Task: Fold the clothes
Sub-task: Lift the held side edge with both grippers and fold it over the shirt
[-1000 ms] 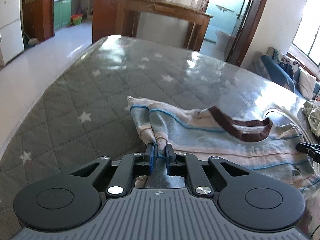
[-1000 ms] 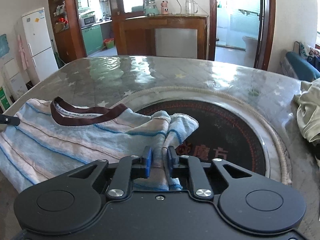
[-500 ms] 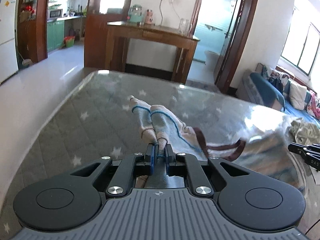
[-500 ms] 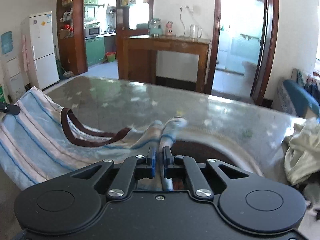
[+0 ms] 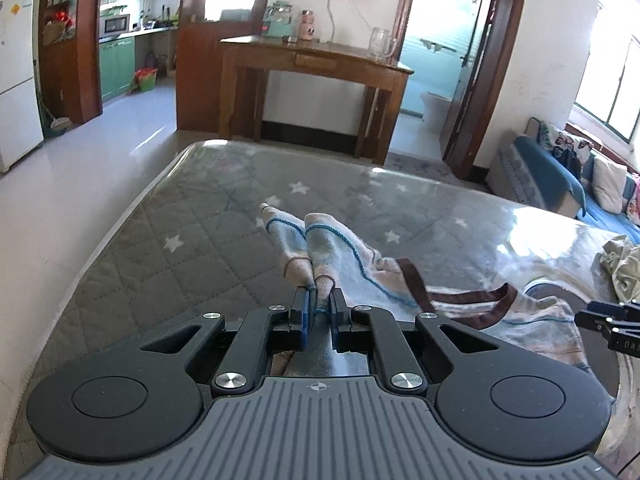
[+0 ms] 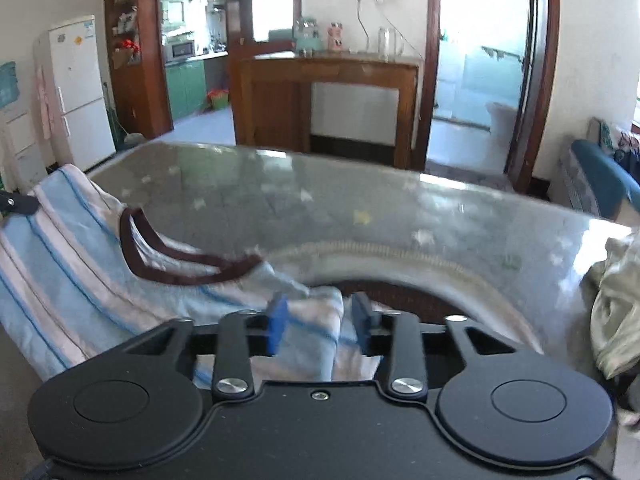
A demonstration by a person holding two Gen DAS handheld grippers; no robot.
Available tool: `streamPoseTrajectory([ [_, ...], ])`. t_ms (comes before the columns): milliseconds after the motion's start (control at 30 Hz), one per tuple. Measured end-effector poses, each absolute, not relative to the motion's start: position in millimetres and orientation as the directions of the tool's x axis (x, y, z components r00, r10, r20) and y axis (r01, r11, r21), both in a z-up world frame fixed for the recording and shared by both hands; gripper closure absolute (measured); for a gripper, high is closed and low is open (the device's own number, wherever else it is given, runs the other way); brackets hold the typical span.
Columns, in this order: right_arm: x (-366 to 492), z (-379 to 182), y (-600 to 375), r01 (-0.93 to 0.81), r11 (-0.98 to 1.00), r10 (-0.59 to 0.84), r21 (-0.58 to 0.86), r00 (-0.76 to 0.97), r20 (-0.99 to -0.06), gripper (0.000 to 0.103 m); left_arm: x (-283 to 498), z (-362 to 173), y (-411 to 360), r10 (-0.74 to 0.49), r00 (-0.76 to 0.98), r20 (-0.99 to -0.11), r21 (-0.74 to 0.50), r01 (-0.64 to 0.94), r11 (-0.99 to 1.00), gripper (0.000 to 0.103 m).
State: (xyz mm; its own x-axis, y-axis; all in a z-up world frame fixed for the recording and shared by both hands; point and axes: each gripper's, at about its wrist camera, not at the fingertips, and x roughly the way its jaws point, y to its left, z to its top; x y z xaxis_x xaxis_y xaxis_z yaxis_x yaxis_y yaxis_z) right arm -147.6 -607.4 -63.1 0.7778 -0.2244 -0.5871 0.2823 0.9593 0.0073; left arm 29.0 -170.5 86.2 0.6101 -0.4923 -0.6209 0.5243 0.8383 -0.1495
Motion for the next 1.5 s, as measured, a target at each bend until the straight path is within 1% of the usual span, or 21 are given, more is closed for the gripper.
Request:
streamPoseTrajectory([
  [67, -146.5, -71.6, -611.3, 0.297, 0.955, -0.222, 0.025, 0.765, -0.605, 0.054, 32.8, 80.4, -168.7, -0.484, 0.606, -0.632, -0.148, 0.518, 0.842, 0.093],
  [167, -141.9, -79.6, -616.0, 0.313, 0.949, -0.226, 0.033, 0.75, -0.622, 0.053, 36.2, 74.1, -166.8, -0.477, 0.602, -0.641, -0.145, 0.515, 0.845, 0.093],
  [300, -139.0, -88.4, -621.7, 0.33, 0.942, -0.219, 0.062, 0.744, -0.631, 0.046, 40.9, 67.0, -165.7, -0.467, 0.597, -0.653, -0.14, 0.51, 0.848, 0.093],
  [433, -135.8, -91.3, -620.9, 0.331, 0.94, -0.209, 0.081, 0.748, -0.63, 0.045, 44.7, 61.6, -166.5, -0.459, 0.592, -0.663, -0.134, 0.509, 0.85, 0.093],
  [467, -135.0, -91.7, -620.1, 0.329, 0.941, -0.207, 0.084, 0.75, -0.628, 0.049, 45.5, 60.4, -166.7, -0.457, 0.591, -0.665, -0.133, 0.508, 0.851, 0.093],
  [500, -134.2, -92.0, -619.4, 0.327, 0.941, -0.204, 0.087, 0.752, -0.627, 0.057, 46.1, 59.3, -166.6, -0.456, 0.589, -0.667, -0.133, 0.507, 0.851, 0.093],
  [533, -133.4, -92.4, -618.6, 0.325, 0.941, -0.201, 0.09, 0.754, -0.625, 0.062, 46.7, 58.2, -166.4, -0.455, 0.588, -0.669, -0.134, 0.506, 0.852, 0.093],
  [567, -132.5, -92.0, -616.7, 0.315, 0.945, -0.192, 0.092, 0.76, -0.621, 0.076, 47.4, 57.6, -166.2, -0.454, 0.587, -0.67, -0.136, 0.505, 0.853, 0.093],
  [600, -131.5, -91.1, -614.0, 0.306, 0.948, -0.189, 0.089, 0.763, -0.618, 0.082, 47.6, 57.4, -166.0, -0.454, 0.587, -0.67, -0.136, 0.504, 0.853, 0.093],
  [633, -130.6, -89.7, -609.9, 0.298, 0.952, -0.198, 0.065, 0.765, -0.613, 0.084, 47.7, 57.4, -165.4, -0.453, 0.588, -0.67, -0.137, 0.501, 0.854, 0.093],
  [667, -129.8, -88.0, -605.1, 0.289, 0.957, -0.21, 0.034, 0.767, -0.606, 0.09, 47.5, 58.0, -165.4, -0.452, 0.589, -0.669, -0.138, 0.5, 0.855, 0.093],
  [967, -121.3, -44.3, -596.5, 0.26, 0.965, -0.234, -0.025, 0.817, -0.528, 0.091, 50.3, 84.4, -169.8, -0.486, 0.614, -0.623, -0.157, 0.51, 0.846, 0.093],
  [1267, -93.4, -12.5, -602.6, 0.28, 0.957, -0.282, -0.074, 0.844, -0.456, 0.092, 70.3, 118.9, -190.5, -0.498, 0.665, -0.557, -0.154, 0.506, 0.848, 0.093],
  [1367, -79.3, -7.3, -609.5, 0.298, 0.951, -0.301, -0.078, 0.847, -0.438, 0.092, 81.2, 122.7, -198.3, -0.488, 0.675, -0.554, -0.151, 0.494, 0.856, 0.093],
  [1500, -61.7, -7.6, -617.2, 0.308, 0.946, -0.321, -0.103, 0.841, -0.435, 0.092, 95.9, 116.3, -211.1, -0.463, 0.677, -0.573, -0.133, 0.48, 0.867, 0.093],
])
